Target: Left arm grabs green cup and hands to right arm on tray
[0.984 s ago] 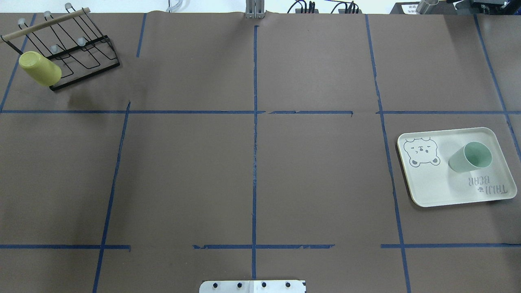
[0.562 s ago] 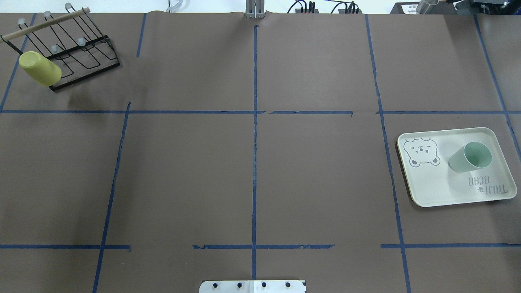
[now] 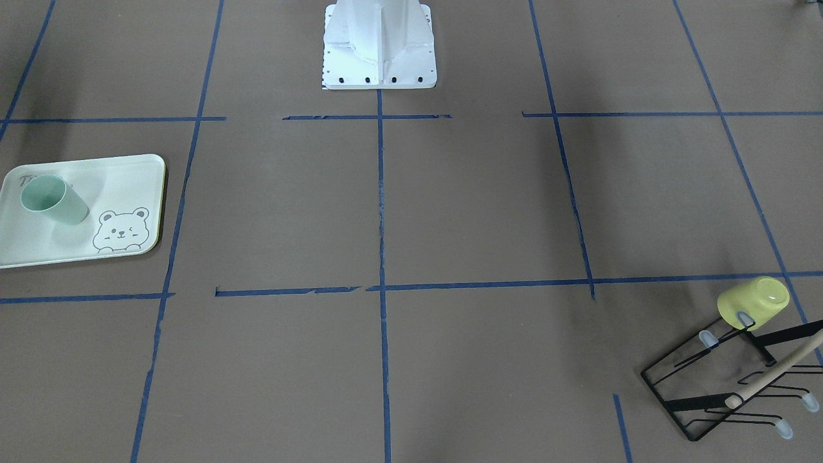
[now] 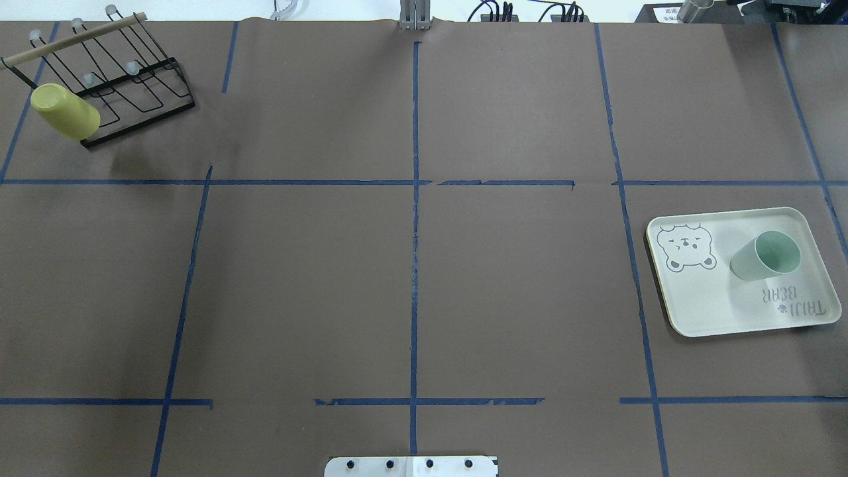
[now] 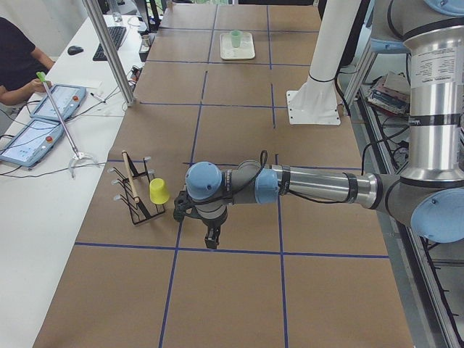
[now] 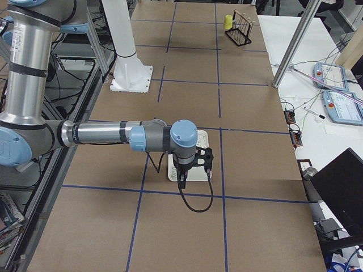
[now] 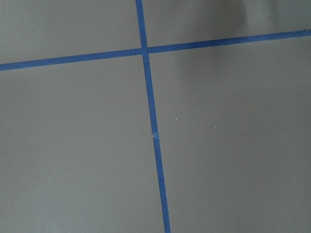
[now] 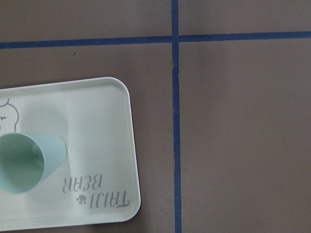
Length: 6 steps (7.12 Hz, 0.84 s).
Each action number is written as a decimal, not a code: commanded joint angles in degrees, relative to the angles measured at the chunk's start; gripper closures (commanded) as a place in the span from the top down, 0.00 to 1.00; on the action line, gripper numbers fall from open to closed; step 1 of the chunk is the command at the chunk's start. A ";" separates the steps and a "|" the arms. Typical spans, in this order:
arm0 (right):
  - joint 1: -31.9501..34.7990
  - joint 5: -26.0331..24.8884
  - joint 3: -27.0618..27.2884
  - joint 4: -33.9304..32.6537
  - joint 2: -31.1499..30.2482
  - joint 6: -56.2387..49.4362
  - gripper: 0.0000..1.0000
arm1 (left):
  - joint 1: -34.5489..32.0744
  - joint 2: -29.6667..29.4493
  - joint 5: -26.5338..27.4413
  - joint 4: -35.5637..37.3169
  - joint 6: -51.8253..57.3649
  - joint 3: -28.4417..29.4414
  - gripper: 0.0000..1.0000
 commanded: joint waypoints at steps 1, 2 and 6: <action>-0.01 0.00 0.02 0.23 -0.03 0.00 1.00 | 0.00 0.04 0.25 0.03 0.00 0.64 1.00; -0.01 0.00 0.45 0.14 -0.12 0.00 1.00 | 0.00 0.04 0.16 0.03 0.00 0.74 1.00; -0.01 0.35 0.81 0.14 -0.29 0.00 1.00 | 0.00 0.04 0.16 -0.06 0.09 0.83 1.00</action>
